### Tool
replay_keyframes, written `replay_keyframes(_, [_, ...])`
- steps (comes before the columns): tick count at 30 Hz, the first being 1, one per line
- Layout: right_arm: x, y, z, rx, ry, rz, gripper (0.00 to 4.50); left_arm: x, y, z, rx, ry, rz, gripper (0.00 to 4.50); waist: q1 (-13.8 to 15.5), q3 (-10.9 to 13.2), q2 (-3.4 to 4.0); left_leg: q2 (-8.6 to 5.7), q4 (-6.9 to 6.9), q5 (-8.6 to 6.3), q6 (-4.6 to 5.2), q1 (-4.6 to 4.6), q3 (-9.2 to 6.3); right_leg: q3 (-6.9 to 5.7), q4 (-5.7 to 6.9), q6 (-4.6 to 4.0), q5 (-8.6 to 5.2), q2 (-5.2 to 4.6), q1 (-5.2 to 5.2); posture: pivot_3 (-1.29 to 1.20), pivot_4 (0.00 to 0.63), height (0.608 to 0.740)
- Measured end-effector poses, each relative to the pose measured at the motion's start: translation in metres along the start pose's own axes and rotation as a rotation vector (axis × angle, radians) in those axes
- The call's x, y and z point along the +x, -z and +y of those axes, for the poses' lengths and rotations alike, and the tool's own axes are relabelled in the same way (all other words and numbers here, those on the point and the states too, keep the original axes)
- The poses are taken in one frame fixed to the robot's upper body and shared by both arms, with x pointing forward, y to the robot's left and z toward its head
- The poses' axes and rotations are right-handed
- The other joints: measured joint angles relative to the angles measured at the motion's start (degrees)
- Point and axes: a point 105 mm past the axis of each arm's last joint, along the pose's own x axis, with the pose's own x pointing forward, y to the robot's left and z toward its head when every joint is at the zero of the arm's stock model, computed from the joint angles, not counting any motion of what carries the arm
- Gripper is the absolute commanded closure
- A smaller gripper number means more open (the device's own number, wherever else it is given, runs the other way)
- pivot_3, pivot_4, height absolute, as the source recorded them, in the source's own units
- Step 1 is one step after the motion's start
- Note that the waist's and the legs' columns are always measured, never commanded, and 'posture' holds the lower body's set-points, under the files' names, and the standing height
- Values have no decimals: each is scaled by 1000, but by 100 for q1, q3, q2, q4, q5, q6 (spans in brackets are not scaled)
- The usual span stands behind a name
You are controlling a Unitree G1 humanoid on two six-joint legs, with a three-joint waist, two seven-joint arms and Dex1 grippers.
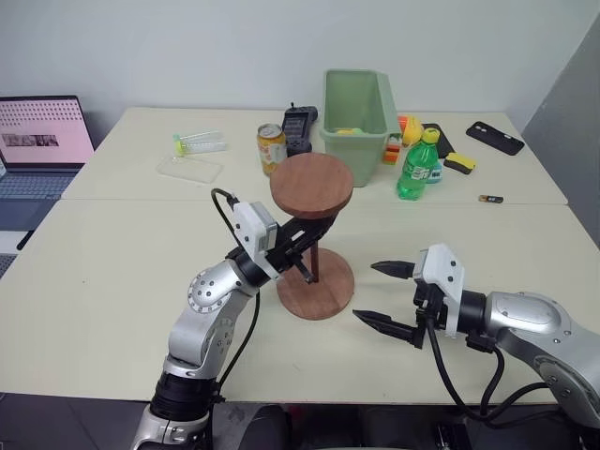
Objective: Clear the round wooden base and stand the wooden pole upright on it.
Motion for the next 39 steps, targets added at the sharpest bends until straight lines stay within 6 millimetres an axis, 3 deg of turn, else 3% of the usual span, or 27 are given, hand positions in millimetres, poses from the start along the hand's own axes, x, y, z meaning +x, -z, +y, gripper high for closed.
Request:
replay_keyframes(12, [0,0,-1,-2,7,0,0,-5,-1,2,13,-17,13,4233,-14,-11,12,3,-4,0,0,5,0,2,0,0,0,4,0,0,150,740])
replay_keyframes(13, [0,0,-1,-2,7,0,0,-5,-1,2,19,-13,17,3530,-15,-11,12,3,-4,0,0,5,0,2,0,-1,0,7,0,0,150,740])
replay_keyframes(15, [0,0,-1,-2,7,0,0,-12,12,5,28,-10,106,3269,-15,-10,15,0,-6,0,0,4,1,3,0,-1,0,18,-4,0,150,740])
replay_keyframes(16, [0,0,-1,-1,7,0,0,-25,37,9,-13,-33,215,3019,-17,-6,21,-1,-7,0,0,0,3,6,2,-1,0,21,-10,0,150,740])
replay_keyframes(18, [0,0,-1,-1,8,1,0,-35,56,6,-59,-36,293,2652,12,31,-3,6,-3,0,-1,-24,-7,-2,3,-2,0,19,-29,0,150,740])
replay_keyframes(21, [0,0,-1,-1,8,0,0,-35,57,1,-53,15,313,2121,87,39,-16,0,7,2,-3,-58,-27,-9,-5,-2,0,-4,-41,0,150,740])
replay_keyframes(29, [0,0,-1,-1,8,0,0,-34,51,-4,6,97,335,2121,158,39,-16,-12,7,1,-2,-63,-21,-10,-12,-1,0,-21,-43,0,150,740])
replay_keyframes(34, [0,1,-1,-1,9,1,0,-45,53,-1,69,186,440,2121,150,41,-17,-7,5,1,-2,-63,-24,-14,-9,-1,0,-15,-44,0,150,740])
replay_keyframes(38, [-5,6,-7,-14,19,30,0,-76,44,24,182,249,630,2121,141,59,-21,-6,4,1,-1,-63,-21,-17,-8,-2,-1,-14,-48,0,150,740])
replay_keyframes(39, [-10,7,-11,-28,31,39,0,-84,34,37,232,222,660,2121,141,61,-20,-5,3,1,-1,-62,-18,-18,-7,-2,-1,-14,-48,0,150,740])
